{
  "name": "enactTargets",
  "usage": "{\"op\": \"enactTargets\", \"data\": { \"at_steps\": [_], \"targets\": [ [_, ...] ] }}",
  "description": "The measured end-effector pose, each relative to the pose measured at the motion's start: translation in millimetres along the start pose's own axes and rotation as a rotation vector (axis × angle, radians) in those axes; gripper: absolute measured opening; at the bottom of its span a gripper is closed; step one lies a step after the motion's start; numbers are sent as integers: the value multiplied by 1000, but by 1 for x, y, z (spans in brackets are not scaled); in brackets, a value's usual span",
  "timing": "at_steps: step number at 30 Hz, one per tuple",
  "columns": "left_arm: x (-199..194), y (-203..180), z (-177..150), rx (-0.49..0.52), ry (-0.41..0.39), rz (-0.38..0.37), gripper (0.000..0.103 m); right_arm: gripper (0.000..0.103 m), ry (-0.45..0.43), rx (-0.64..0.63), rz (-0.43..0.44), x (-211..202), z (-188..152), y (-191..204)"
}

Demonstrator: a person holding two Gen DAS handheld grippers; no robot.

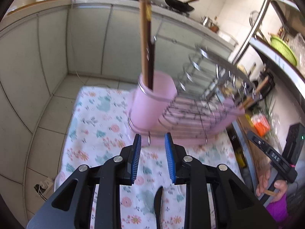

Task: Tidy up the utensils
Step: 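Reach the left tool to the black serrated knife while the right reaches the clear utensil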

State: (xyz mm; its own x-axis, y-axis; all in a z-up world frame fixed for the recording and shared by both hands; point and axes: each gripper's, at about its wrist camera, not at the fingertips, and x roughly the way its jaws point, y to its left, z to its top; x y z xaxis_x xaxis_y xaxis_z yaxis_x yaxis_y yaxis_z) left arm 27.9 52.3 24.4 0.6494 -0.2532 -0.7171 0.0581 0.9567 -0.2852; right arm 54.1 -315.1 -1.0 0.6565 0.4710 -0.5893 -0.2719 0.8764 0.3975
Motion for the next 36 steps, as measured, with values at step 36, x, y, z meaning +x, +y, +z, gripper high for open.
{"op": "enactTargets", "data": {
  "at_steps": [36],
  "targets": [
    [125,-40,-91,171,519,103,16,20,518,137,280,102,-73,13]
  ]
}}
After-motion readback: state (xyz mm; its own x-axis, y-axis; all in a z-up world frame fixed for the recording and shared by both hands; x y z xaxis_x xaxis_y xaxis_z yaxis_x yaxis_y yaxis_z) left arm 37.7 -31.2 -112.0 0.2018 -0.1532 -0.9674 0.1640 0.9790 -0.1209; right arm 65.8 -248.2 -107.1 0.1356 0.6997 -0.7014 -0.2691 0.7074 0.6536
